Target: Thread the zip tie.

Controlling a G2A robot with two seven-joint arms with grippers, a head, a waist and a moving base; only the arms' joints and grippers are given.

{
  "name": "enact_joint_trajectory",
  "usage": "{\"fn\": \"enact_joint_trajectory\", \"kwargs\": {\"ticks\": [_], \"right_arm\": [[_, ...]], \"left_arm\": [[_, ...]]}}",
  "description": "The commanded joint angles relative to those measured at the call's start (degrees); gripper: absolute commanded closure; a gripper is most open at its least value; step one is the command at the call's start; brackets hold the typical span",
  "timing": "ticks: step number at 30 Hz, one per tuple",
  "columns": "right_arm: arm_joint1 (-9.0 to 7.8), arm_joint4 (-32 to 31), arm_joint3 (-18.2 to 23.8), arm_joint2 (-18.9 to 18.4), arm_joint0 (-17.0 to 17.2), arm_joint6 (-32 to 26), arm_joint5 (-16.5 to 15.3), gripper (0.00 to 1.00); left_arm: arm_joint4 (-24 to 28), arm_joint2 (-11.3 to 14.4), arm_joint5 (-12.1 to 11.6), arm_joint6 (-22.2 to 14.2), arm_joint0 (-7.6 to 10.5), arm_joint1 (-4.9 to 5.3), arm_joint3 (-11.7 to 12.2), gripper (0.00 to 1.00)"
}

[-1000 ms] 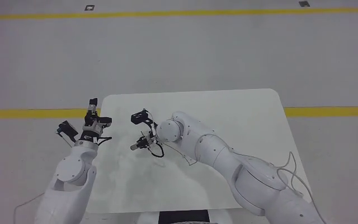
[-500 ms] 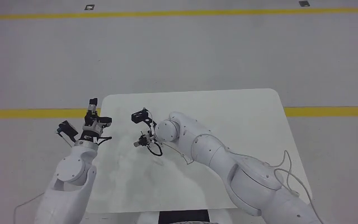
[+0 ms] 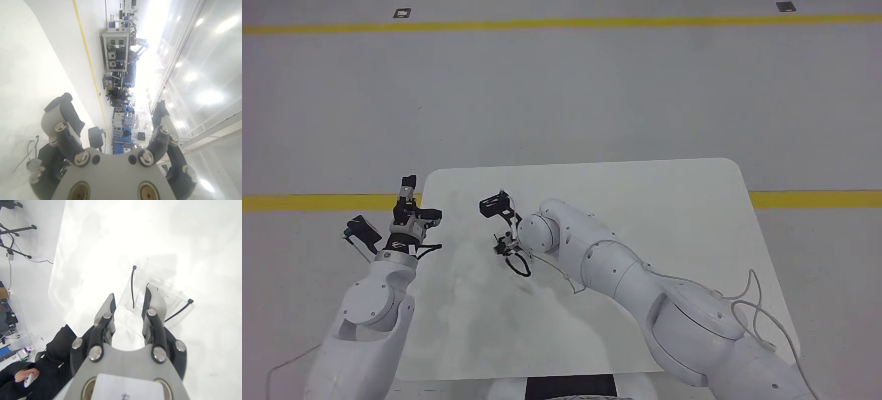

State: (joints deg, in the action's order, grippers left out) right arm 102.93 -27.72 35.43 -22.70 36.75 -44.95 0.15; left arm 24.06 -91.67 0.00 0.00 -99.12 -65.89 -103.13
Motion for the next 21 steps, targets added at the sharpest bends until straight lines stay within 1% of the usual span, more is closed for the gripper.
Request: {"fn": "enact_joint_trajectory", "kwargs": {"ticks": [1, 4, 9, 12, 15, 21], "right_arm": [[-0.06, -0.61, 0.13, -0.18, 0.09, -0.44, 0.53, 0.73], [-0.13, -1.34, 0.5, -0.52, 0.33, -0.91, 1.24, 0.74], [-0.21, -2.51, 0.92, -1.0, 0.72, -1.57, 1.9, 0.79], [-0.16, -3.04, 0.93, -1.26, 0.98, -1.85, 2.05, 0.78], [0.01, -3.48, 0.79, -1.47, 1.14, -1.95, 2.04, 0.79], [0.69, -4.11, -0.05, -1.62, 1.26, -2.12, 1.21, 0.75]], "left_arm": [[0.0, 0.0, 0.0, 0.0, 0.0, 0.0, 0.0, 0.0], [0.0, 0.0, 0.0, 0.0, 0.0, 0.0, 0.0, 0.0], [0.0, 0.0, 0.0, 0.0, 0.0, 0.0, 0.0, 0.0], [0.0, 0.0, 0.0, 0.0, 0.0, 0.0, 0.0, 0.0], [0.0, 0.0, 0.0, 0.0, 0.0, 0.0, 0.0, 0.0], [0.0, 0.0, 0.0, 0.0, 0.0, 0.0, 0.0, 0.0]]}}
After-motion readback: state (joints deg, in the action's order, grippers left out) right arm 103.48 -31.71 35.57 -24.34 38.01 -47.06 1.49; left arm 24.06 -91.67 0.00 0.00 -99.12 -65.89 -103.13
